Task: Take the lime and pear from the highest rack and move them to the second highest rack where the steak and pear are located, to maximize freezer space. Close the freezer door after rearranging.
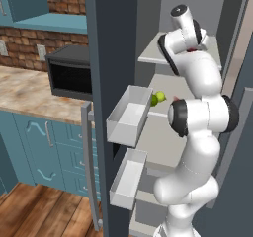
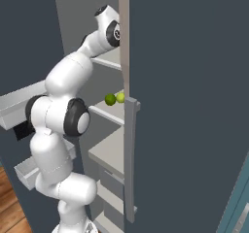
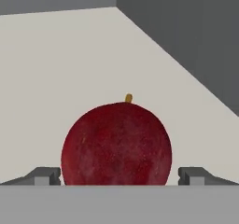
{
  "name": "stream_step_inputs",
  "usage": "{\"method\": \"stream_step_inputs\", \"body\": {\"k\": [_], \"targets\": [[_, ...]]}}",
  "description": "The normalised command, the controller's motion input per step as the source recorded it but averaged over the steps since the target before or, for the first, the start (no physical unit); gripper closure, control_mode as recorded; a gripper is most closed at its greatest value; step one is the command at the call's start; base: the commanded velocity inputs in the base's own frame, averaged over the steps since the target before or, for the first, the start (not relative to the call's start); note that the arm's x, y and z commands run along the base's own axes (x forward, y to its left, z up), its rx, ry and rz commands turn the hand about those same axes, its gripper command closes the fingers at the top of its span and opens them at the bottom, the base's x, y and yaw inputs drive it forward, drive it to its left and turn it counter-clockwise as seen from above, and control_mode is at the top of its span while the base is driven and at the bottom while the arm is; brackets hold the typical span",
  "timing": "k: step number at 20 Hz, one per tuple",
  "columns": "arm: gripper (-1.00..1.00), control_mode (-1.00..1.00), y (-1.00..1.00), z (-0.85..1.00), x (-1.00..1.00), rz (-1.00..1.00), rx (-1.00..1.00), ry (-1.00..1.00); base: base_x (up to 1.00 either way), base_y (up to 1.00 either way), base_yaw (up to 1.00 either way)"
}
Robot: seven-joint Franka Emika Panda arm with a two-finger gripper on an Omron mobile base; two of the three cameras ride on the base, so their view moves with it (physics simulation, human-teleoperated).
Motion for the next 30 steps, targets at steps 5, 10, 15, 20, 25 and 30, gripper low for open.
{"method": "stream_step_inputs", "body": {"k": [5, 10, 15, 20, 25, 30], "targets": [[-1.00, -1.00, -0.21, -0.04, 0.31, 0.03, 0.08, 0.00, 0.00, 0.00, 0.00], [-1.00, -1.00, -0.23, -0.09, 0.18, 0.00, 0.06, 0.00, 0.00, 0.00, 0.00], [-1.00, -1.00, -0.25, -0.04, 0.07, 0.00, 0.04, 0.00, 0.00, 0.00, 0.00], [-1.00, -1.00, -0.16, 0.11, 0.00, 0.00, 0.00, 0.00, 0.00, 0.00, 0.00], [-1.00, -1.00, -0.16, 0.00, 0.05, 0.00, 0.00, 0.00, 0.00, 0.00, 0.00], [1.00, -1.00, -0.11, -0.19, 0.17, 0.00, 0.00, 0.00, 0.00, 0.00, 0.00]]}}
